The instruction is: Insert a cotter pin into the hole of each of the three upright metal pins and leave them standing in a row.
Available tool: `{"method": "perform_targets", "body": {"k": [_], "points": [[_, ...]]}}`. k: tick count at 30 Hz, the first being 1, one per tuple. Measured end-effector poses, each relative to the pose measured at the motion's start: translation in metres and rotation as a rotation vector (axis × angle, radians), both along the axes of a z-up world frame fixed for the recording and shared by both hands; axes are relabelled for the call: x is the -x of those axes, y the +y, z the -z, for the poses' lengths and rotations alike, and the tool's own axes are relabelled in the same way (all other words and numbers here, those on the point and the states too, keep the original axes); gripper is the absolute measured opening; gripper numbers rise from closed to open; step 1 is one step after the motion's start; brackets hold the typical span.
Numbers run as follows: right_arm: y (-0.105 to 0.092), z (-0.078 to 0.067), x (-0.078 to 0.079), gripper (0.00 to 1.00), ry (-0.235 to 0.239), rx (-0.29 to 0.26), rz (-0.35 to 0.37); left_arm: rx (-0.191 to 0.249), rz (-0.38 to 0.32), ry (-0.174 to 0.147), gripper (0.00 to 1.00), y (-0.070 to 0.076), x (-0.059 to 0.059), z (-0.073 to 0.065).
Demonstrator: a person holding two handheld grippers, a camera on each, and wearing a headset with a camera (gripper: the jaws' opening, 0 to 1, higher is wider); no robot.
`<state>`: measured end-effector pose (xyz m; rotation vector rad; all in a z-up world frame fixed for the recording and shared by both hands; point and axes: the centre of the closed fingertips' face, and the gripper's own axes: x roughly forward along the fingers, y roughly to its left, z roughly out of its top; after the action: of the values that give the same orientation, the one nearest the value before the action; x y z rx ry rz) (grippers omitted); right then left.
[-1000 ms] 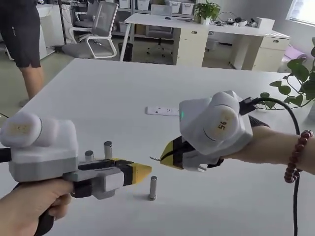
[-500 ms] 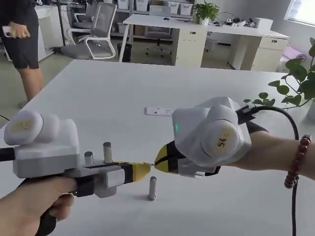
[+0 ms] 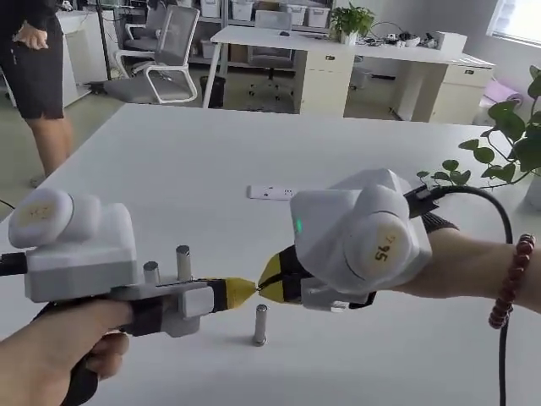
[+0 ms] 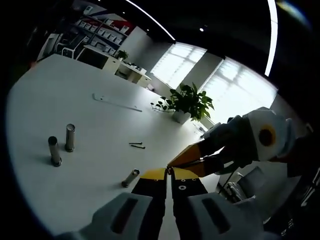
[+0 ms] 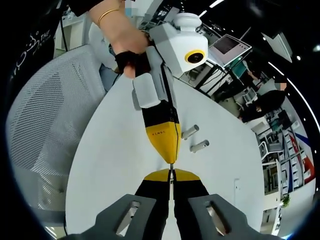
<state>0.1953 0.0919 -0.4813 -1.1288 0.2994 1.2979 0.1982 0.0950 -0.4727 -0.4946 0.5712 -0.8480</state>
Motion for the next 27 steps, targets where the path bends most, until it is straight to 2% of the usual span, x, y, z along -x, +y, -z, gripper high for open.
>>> {"method": "perform_targets", "body": {"k": [7,9,14,21,26,27], "points": [[0.0002,0.0008,0.0005,0.0,-0.003,0.002,-0.003,-0.003,0.004,0.006,0.01,0.0005,0.0004,0.001],[0.0006,0.0007,0.0002,0.0,-0.003,-0.002,-0.002,0.01,-0.002,0.021,0.0,0.0012,0.0,0.001],[0.0016,-0.0014,0.0001,0.0,-0.01,-0.01,0.0,0.025,-0.009,0.026,0.0,0.0027,-0.0005,-0.0009],[0.0026,-0.0044,-0.0028,0.0,-0.019,-0.032,0.016,0.03,-0.017,0.02,0.0,0.0036,-0.0025,-0.0039],[0.0035,-0.0075,-0.005,0.0,-0.007,-0.067,0.033,0.035,-0.022,0.008,0.0,0.0054,-0.0048,-0.0067],[0.0038,-0.0081,-0.0055,0.0,0.008,-0.08,0.046,0.033,-0.02,0.004,0.0,0.0056,-0.0049,-0.0068]]}}
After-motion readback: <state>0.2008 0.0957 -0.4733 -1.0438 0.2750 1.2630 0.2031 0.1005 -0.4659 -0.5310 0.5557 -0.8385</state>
